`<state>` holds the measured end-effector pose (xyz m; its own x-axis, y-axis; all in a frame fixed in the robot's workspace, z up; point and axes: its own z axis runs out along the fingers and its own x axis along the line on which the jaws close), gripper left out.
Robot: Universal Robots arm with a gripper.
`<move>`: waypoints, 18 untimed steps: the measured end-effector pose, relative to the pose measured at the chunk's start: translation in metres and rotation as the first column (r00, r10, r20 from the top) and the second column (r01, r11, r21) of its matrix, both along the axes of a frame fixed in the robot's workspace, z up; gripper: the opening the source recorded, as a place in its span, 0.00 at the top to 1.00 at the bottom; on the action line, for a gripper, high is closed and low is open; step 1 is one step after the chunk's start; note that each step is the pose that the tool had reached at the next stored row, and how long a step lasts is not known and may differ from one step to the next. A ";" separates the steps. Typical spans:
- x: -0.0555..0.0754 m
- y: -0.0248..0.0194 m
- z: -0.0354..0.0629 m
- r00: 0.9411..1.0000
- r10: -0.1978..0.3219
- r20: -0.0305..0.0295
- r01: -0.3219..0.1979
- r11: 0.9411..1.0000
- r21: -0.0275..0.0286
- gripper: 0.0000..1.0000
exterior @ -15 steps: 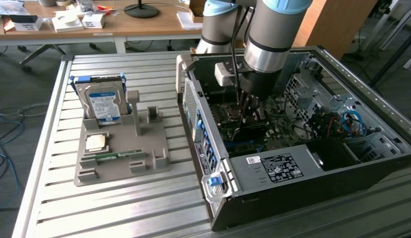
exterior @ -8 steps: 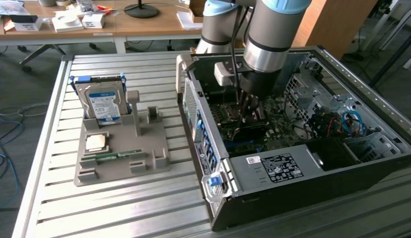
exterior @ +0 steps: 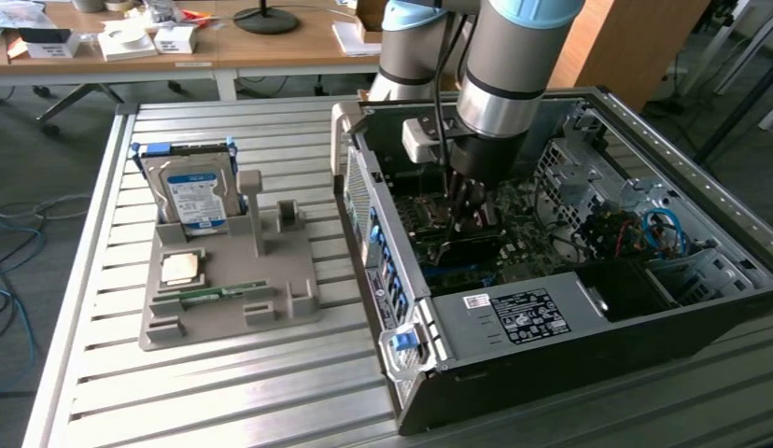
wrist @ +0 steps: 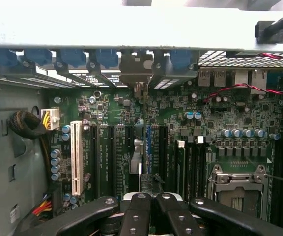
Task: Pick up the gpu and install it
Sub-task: 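Press down on the gpu until it lock into place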
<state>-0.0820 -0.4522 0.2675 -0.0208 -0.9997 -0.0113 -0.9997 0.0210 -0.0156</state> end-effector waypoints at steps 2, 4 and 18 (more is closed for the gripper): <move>0.000 0.0000 0.0000 1.000 0.000 0.000 0.000 1.000 0.000 0.89; 0.000 0.0000 -0.0001 1.000 0.000 0.000 0.000 1.000 0.000 0.89; 0.000 0.0024 -0.0002 1.000 0.000 0.000 0.000 1.000 0.000 0.89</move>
